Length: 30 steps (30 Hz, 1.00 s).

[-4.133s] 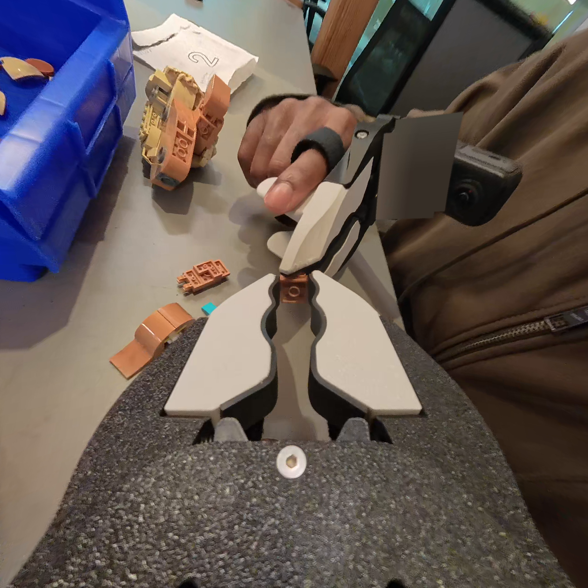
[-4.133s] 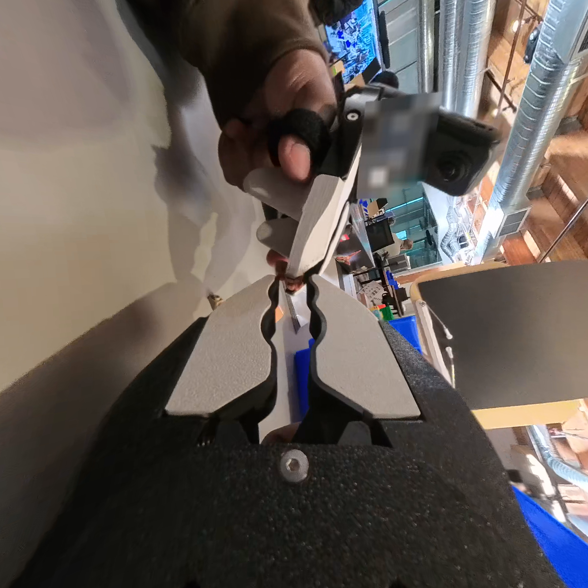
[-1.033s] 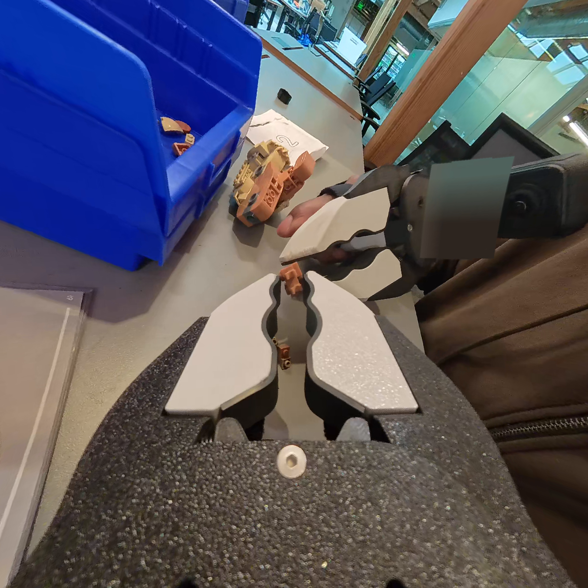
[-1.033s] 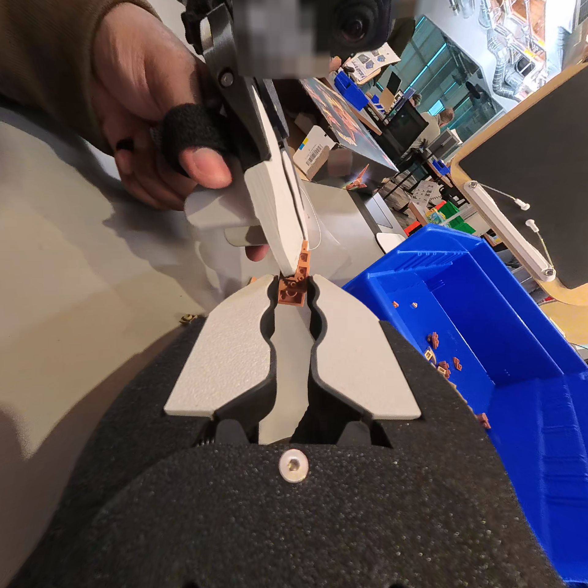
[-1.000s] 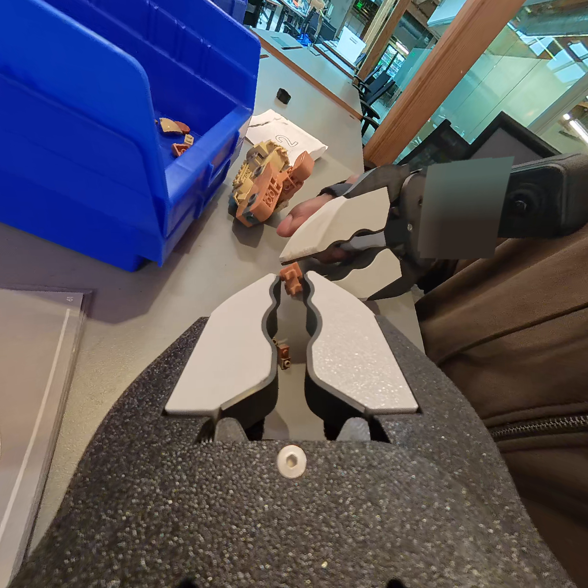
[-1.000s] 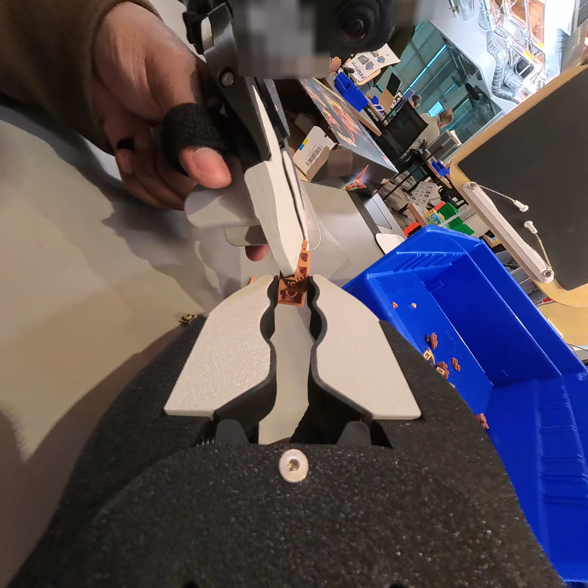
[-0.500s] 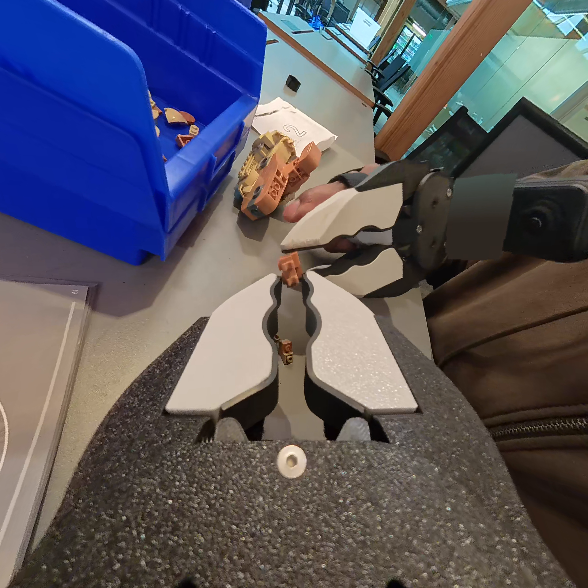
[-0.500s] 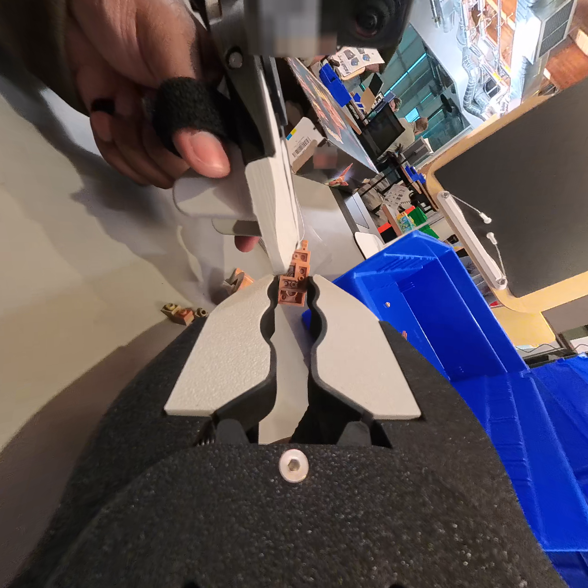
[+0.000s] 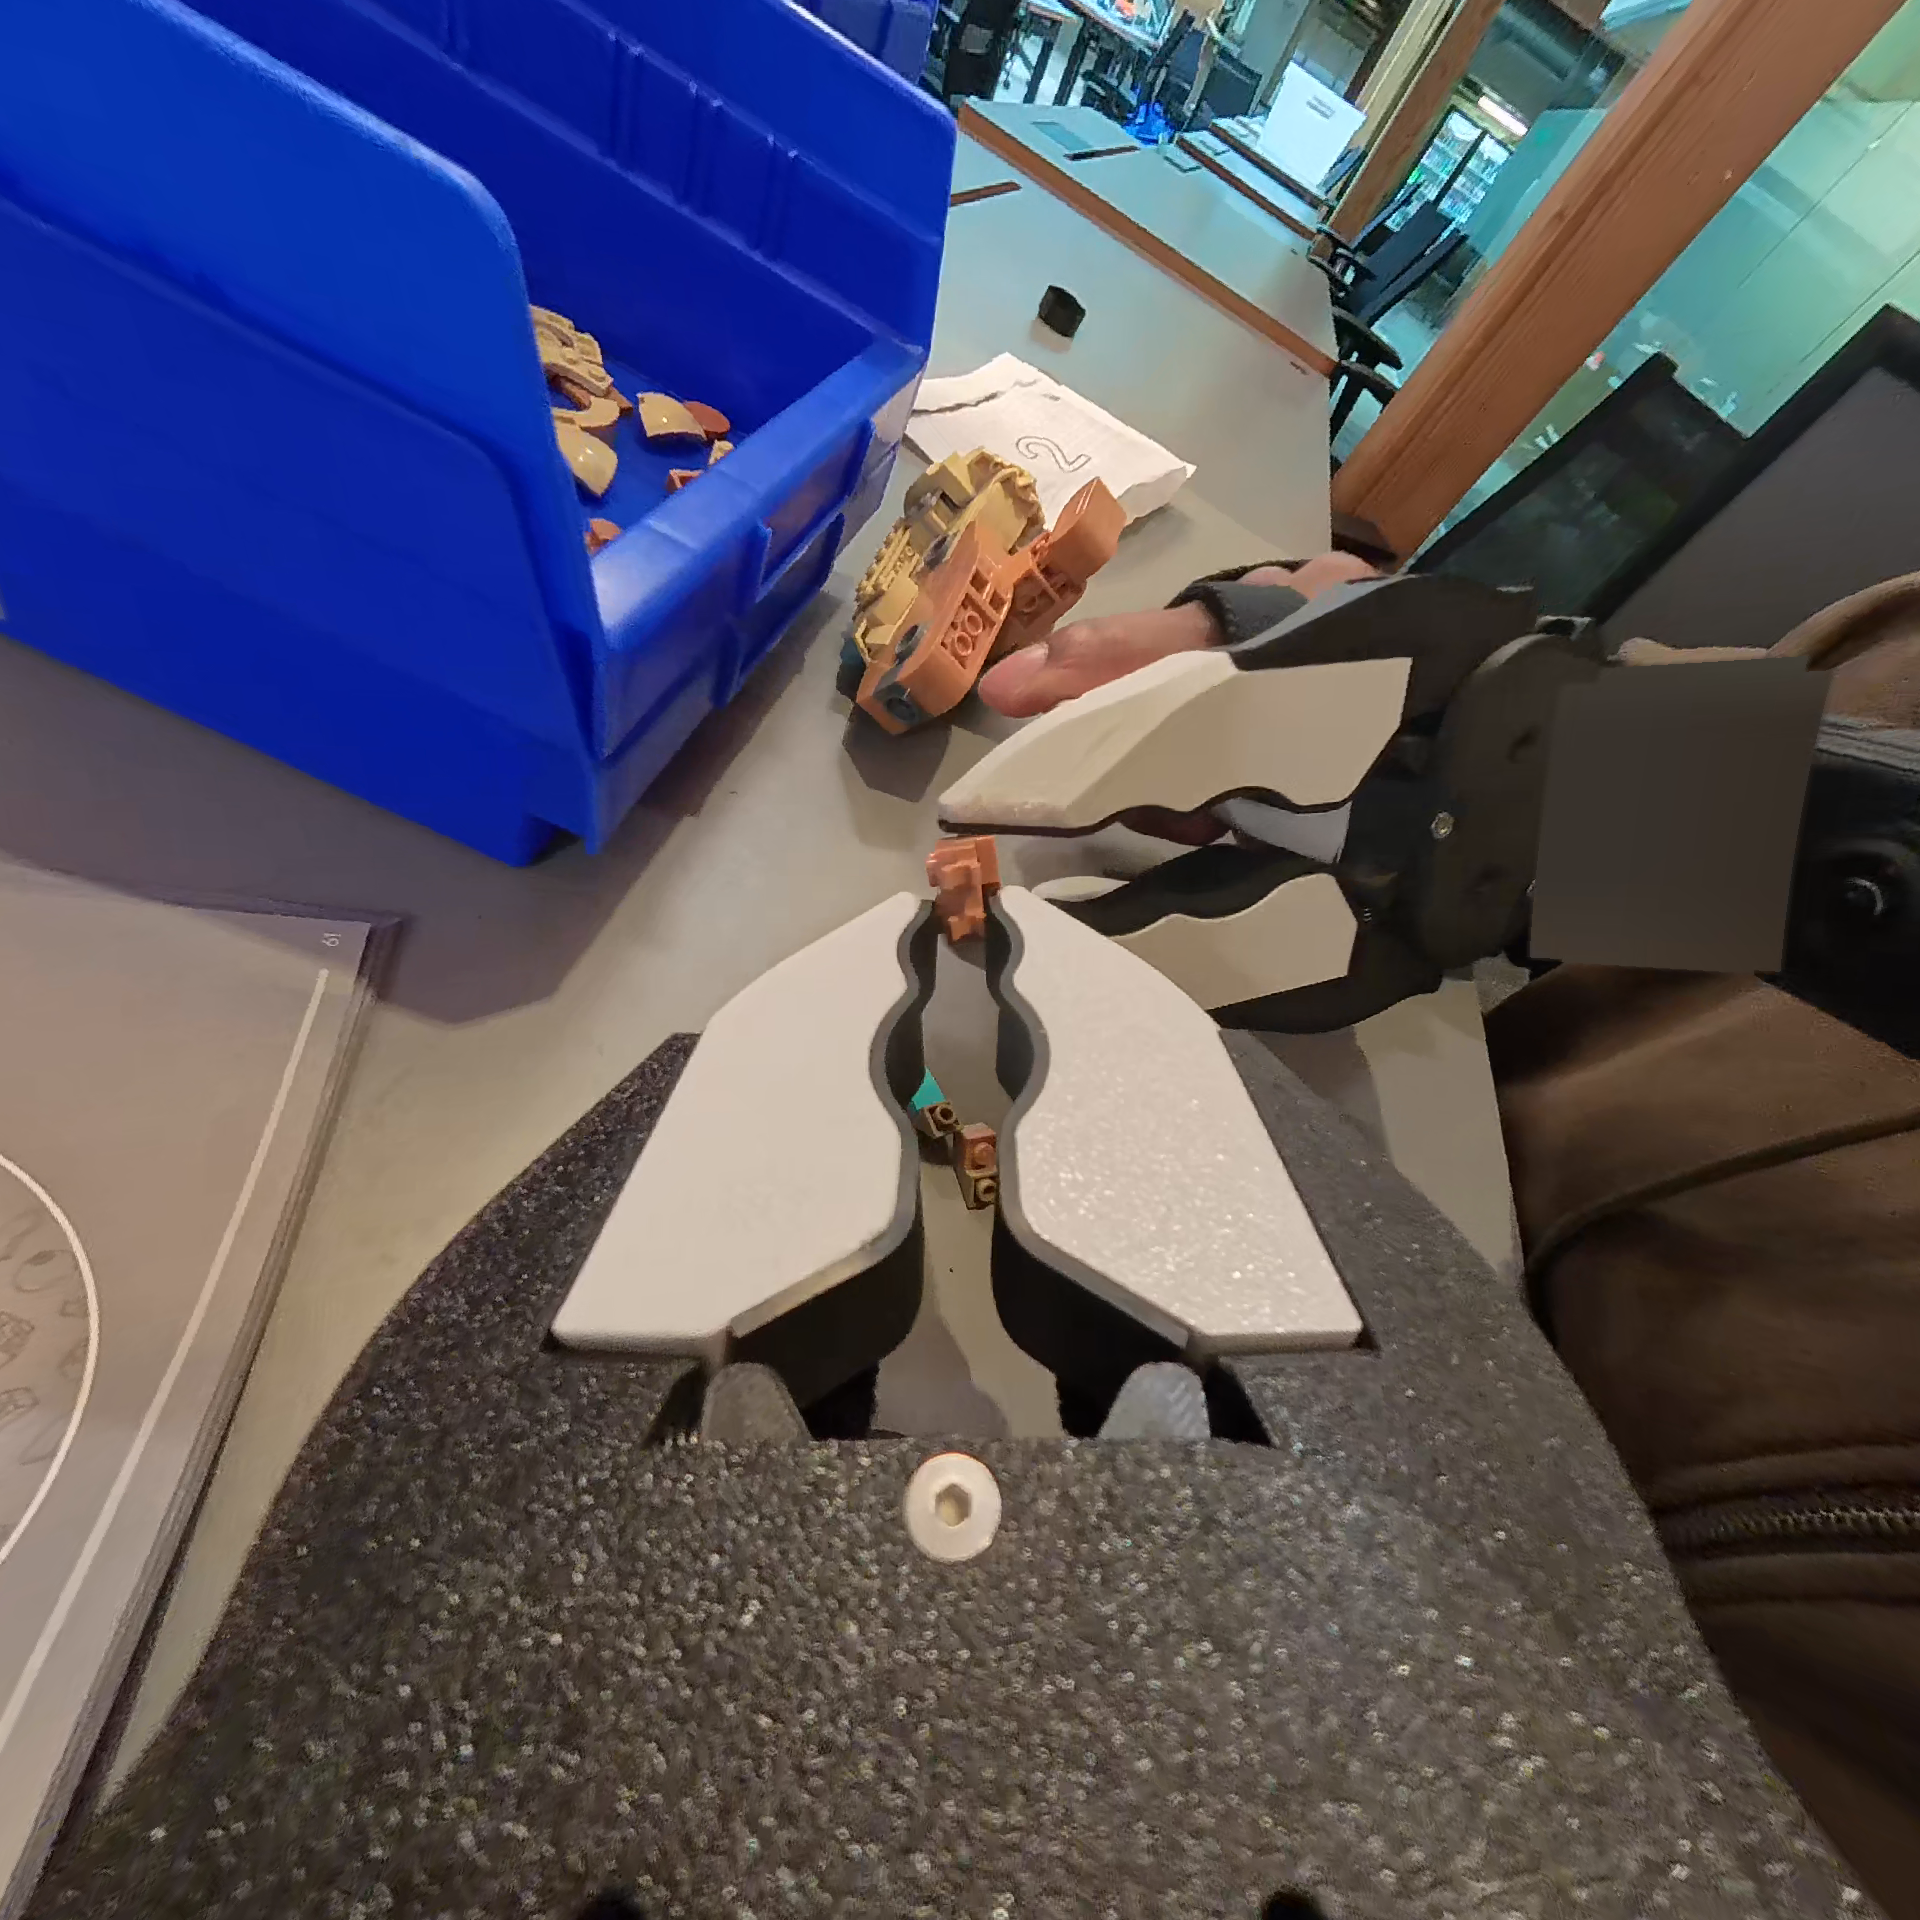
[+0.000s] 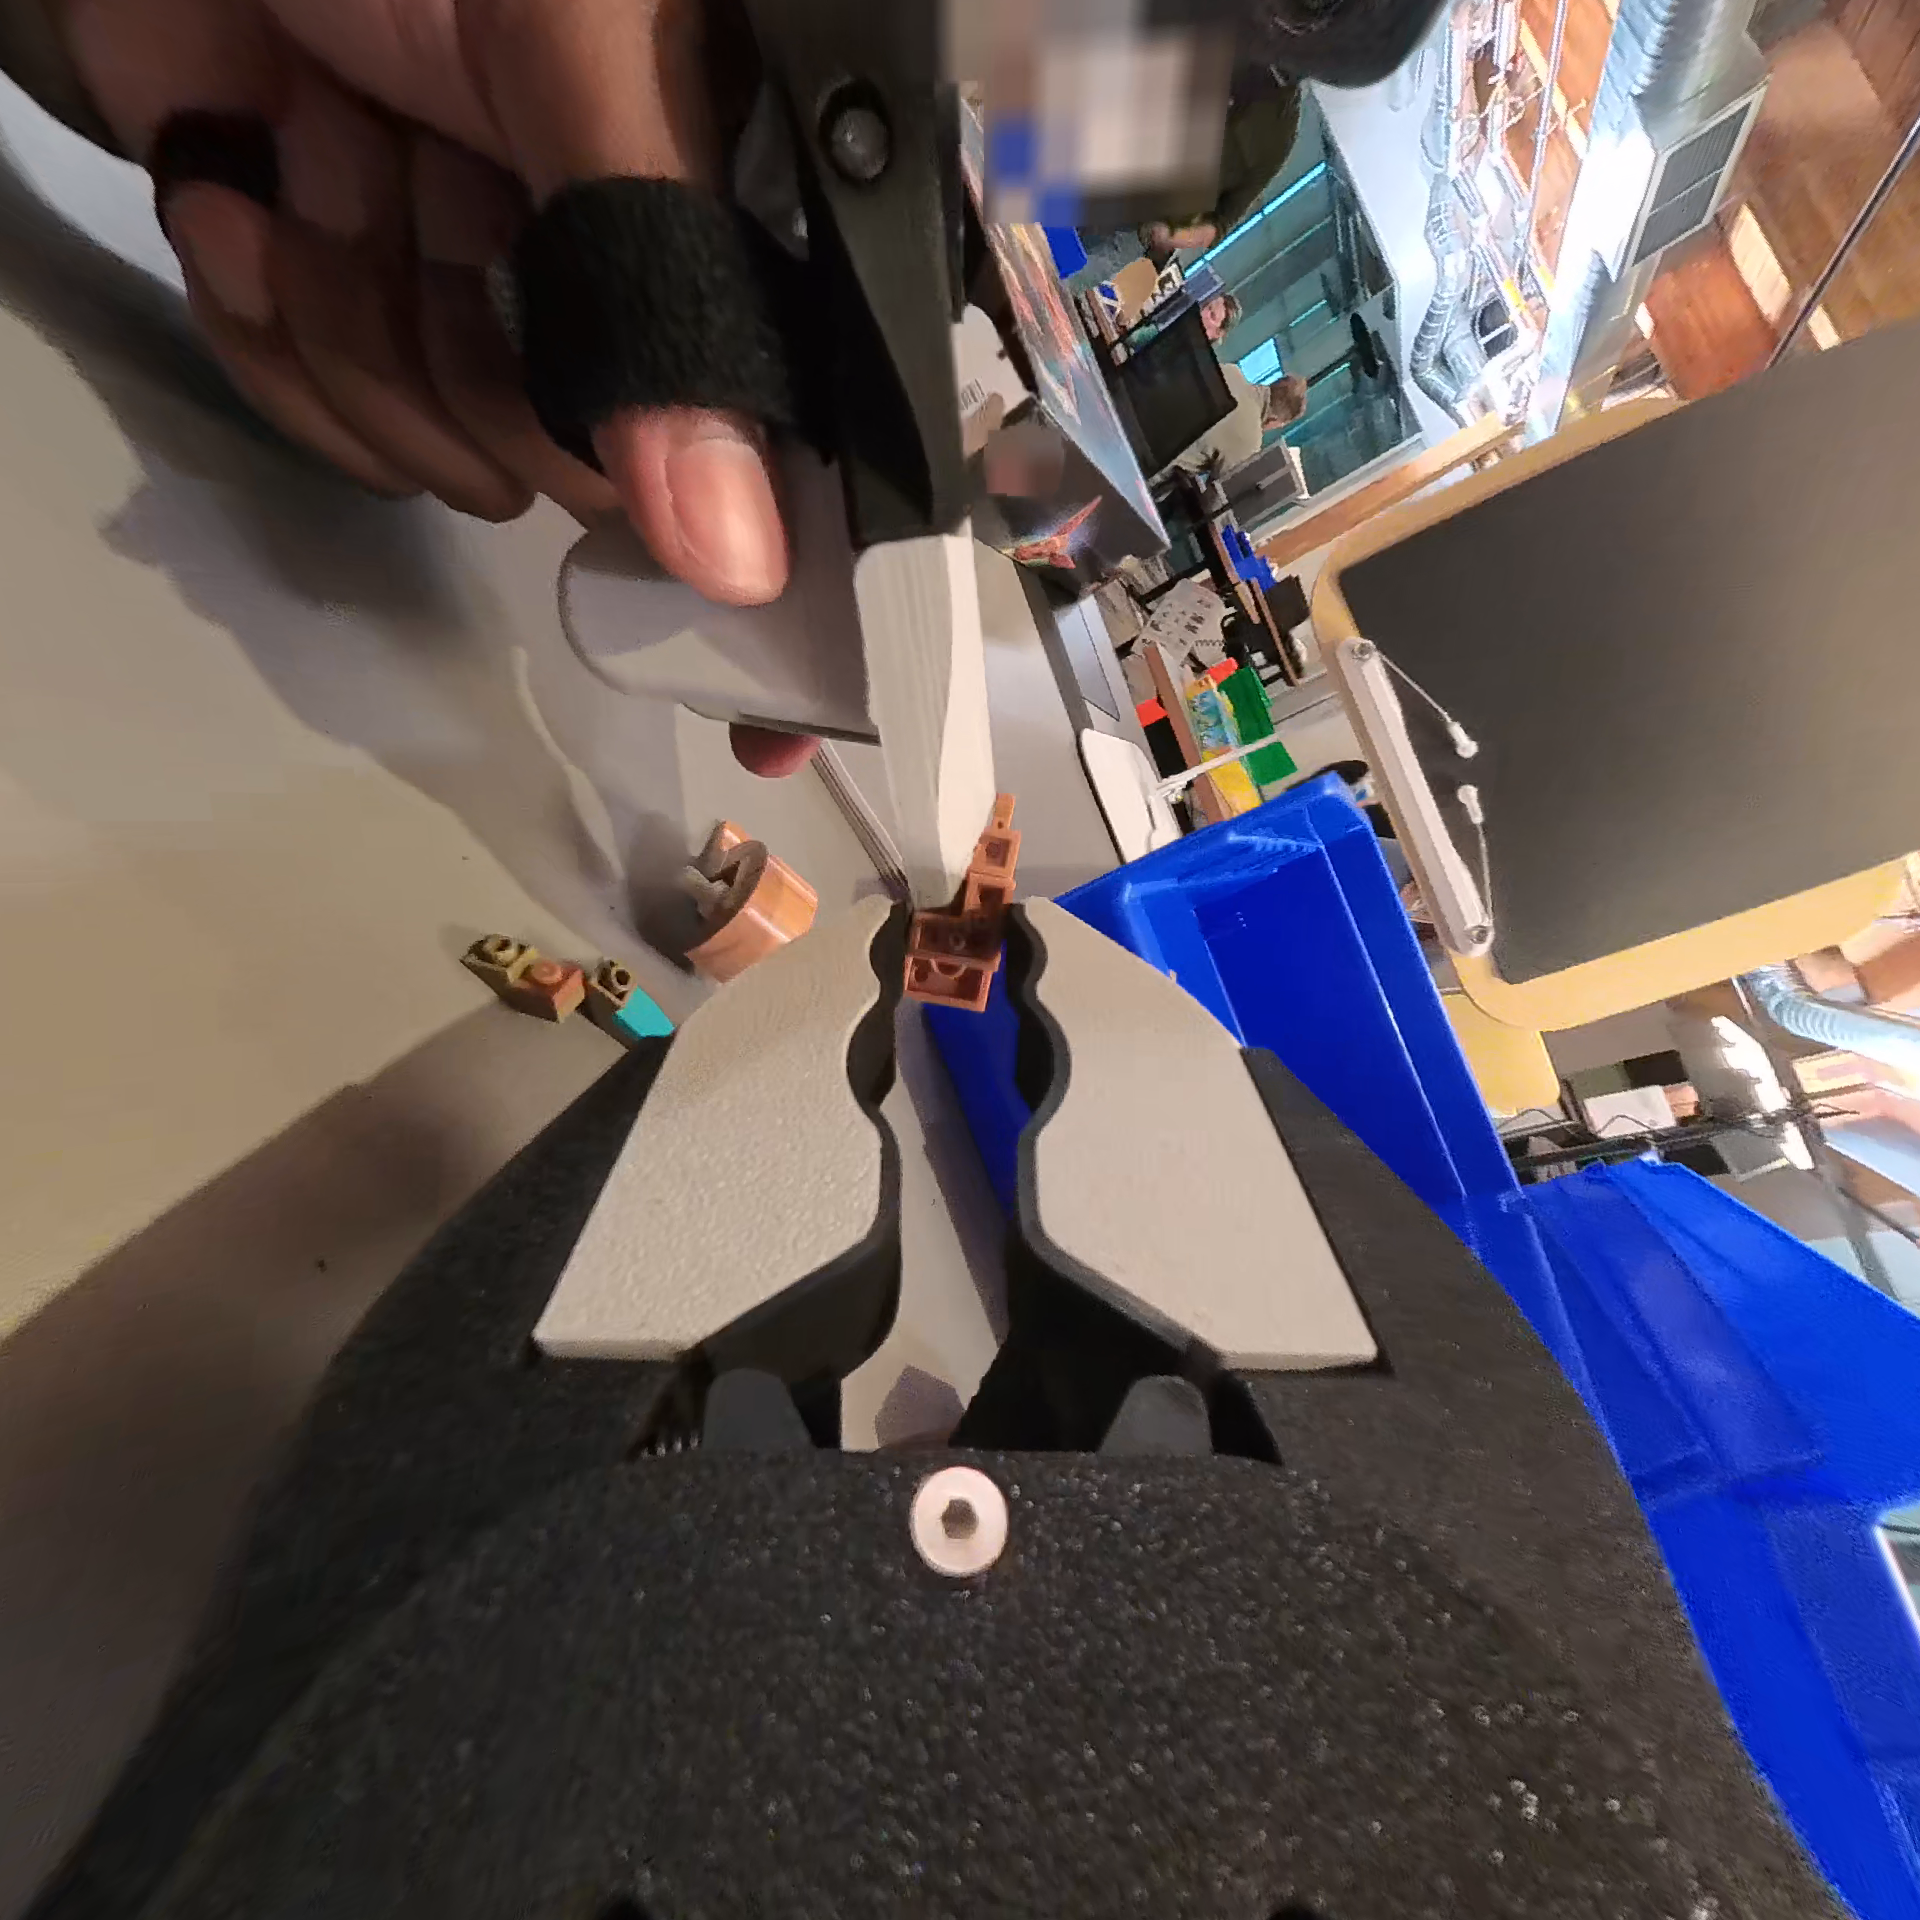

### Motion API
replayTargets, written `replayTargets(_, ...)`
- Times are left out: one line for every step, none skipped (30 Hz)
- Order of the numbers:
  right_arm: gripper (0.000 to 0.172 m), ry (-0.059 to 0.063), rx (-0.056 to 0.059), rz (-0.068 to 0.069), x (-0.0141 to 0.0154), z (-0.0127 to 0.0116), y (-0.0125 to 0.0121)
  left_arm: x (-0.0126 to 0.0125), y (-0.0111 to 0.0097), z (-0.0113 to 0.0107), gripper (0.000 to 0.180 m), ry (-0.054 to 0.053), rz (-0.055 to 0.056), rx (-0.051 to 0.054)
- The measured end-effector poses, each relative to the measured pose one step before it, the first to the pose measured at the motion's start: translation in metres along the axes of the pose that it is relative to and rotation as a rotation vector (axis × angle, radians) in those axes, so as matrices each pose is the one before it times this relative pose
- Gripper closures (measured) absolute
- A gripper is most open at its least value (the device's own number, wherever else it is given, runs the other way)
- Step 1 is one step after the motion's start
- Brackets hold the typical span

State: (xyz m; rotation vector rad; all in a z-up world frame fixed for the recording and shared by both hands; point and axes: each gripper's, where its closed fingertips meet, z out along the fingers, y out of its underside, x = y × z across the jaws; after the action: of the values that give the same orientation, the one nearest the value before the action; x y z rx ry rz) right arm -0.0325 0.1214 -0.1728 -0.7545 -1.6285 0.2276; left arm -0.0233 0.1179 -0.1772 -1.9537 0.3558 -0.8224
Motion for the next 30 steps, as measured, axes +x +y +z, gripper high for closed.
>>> replayTargets(0.154,0.0040,-0.0042,-0.0069,-0.00038,0.00021,0.00011,-0.00015,0.00047,0.00023,0.172,-0.0076,0.0021,-0.0020)
replayTargets(0.154,0.0008,-0.0019,-0.0032,-0.00030,0.00015,0.00010,-0.00014,0.00040,-0.00003,0.172,-0.0065,0.0081,-0.0037)
replayTargets(0.154,-0.0021,0.0014,0.0002,-0.00036,-0.00012,-0.00019,-0.00003,0.00038,-0.00009,0.172,-0.0053,0.0175,-0.0054)
replayTargets(0.154,-0.0056,0.0027,0.0057,-0.00014,-0.00029,-0.00014,0.00032,0.00011,-0.00025,0.172,-0.0068,0.0232,-0.0055)
replayTargets(0.154,-0.0117,0.0024,0.0100,-0.00028,-0.00042,-0.00031,0.00029,0.00044,-0.00013,0.172,-0.0084,0.0297,-0.0098)
replayTargets(0.154,-0.0146,0.0045,0.0089,-0.00020,-0.00053,-0.00030,0.00046,0.00033,-0.00031,0.172,-0.0096,0.0400,-0.0091)
replayTargets(0.154,-0.0132,0.0075,0.0079,-0.00005,-0.00070,-0.00052,0.00071,-0.00025,-0.00039,0.171,-0.0100,0.0429,-0.0069)
replayTargets(0.154,-0.0117,0.0076,0.0111,0.00012,-0.00084,-0.00057,0.00086,-0.00053,-0.00034,0.171,-0.0102,0.0357,-0.0061)
replayTargets(0.154,-0.0112,0.0059,0.0121,-0.00008,-0.00073,-0.00057,0.00072,-0.00042,-0.00049,0.171,-0.0095,0.0301,-0.0051)
replayTargets(0.154,-0.0118,0.0042,0.0083,-0.00032,-0.00044,-0.00043,0.00054,-0.00010,-0.00040,0.171,-0.0080,0.0285,-0.0054)
replayTargets(0.154,-0.0150,0.0017,0.0058,-0.00092,-0.00032,0.00012,0.00029,0.00071,0.00004,0.171,-0.0062,0.0200,-0.0081)
replayTargets(0.154,-0.0169,0.0018,0.0036,-0.00112,-0.00032,0.00046,0.00039,0.00104,0.00034,0.171,-0.0027,0.0122,-0.0078)
replayTargets(0.154,-0.0162,0.0032,0.0011,-0.00102,-0.00041,0.00032,0.00064,0.00073,0.00042,0.171,0.0004,0.0048,-0.0038)
replayTargets(0.154,-0.0154,0.0037,0.0006,-0.00098,-0.00060,0.00024,0.00076,0.00078,0.00035,0.171,0.0032,0.0055,-0.0053)
replayTargets(0.155,-0.0174,0.0042,-0.0005,-0.00121,-0.00091,0.00013,-0.00036,0.00070,0.00024,0.172,-0.0058,0.0059,-0.0052)
replayTargets(0.155,-0.0316,0.0067,-0.0016,-0.00310,-0.00115,-0.00031,-0.00833,0.00275,-0.00087,0.172,-0.0601,0.0313,-0.0189)
replayTargets(0.155,-0.0446,0.0163,0.0013,-0.00561,-0.00134,-0.00165,-0.01194,0.00174,-0.00251,0.172,-0.0785,0.0576,-0.0140)
replayTargets(0.155,-0.0190,0.0071,0.0017,-0.00313,-0.00040,-0.00104,-0.00602,-0.00159,-0.00313,0.172,-0.0243,0.0320,0.0068)
replayTargets(0.155,0.0166,-0.0147,-0.0068,0.00173,0.00086,0.00152,-0.00094,-0.00400,-0.00299,0.172,0.0201,-0.0351,0.0216)
replayTargets(0.155,0.0243,-0.0147,-0.0079,0.00314,0.00095,0.00181,0.00117,-0.00306,-0.00196,0.172,0.0358,-0.0565,0.0158)
replayTargets(0.155,0.0173,0.0009,0.0066,0.00279,0.00046,0.00054,-0.00055,-0.00065,-0.00089,0.172,0.0146,-0.0276,0.0036)
replayTargets(0.155,0.0141,0.0087,0.0194,0.00318,-0.00027,-0.00019,-0.00276,0.00132,-0.00013,0.172,-0.0083,-0.0056,-0.0040)
replayTargets(0.155,0.0246,0.0077,0.0232,0.00564,-0.00059,-0.00022,-0.00168,0.00129,0.00029,0.172,-0.0016,-0.0106,-0.0023)
replayTargets(0.155,0.0394,0.0081,0.0263,0.00862,-0.00095,-0.00049,0.00073,0.00091,0.00060,0.172,0.0175,-0.0233,-0.0003)
replayTargets(0.155,0.0378,0.0109,0.0345,0.00951,-0.00097,-0.00095,0.00150,0.00062,0.00077,0.172,0.0225,-0.0282,0.0014)
replayTargets(0.155,0.0242,0.0144,0.0447,0.00821,-0.00098,-0.00128,0.00096,0.00009,0.00054,0.172,0.0166,-0.0235,0.0044)
replayTargets(0.155,0.0177,0.0184,0.0520,0.00749,-0.00120,-0.00178,0.00075,0.00025,0.00038,0.172,0.0119,-0.0158,0.0023)
replayTargets(0.155,0.0173,0.0188,0.0538,0.00715,-0.00130,-0.00181,0.00072,0.00026,0.00031,0.172,0.0075,-0.0100,-0.0004)
replayTargets(0.155,0.0121,0.0139,0.0496,0.00599,-0.00109,-0.00151,0.00089,0.00001,0.00013,0.172,0.0045,-0.0055,0.0003)
replayTargets(0.155,0.0058,0.0126,0.0420,0.00426,-0.00093,-0.00142,0.00121,-0.00029,0.00008,0.172,0.0054,-0.0045,0.0007)
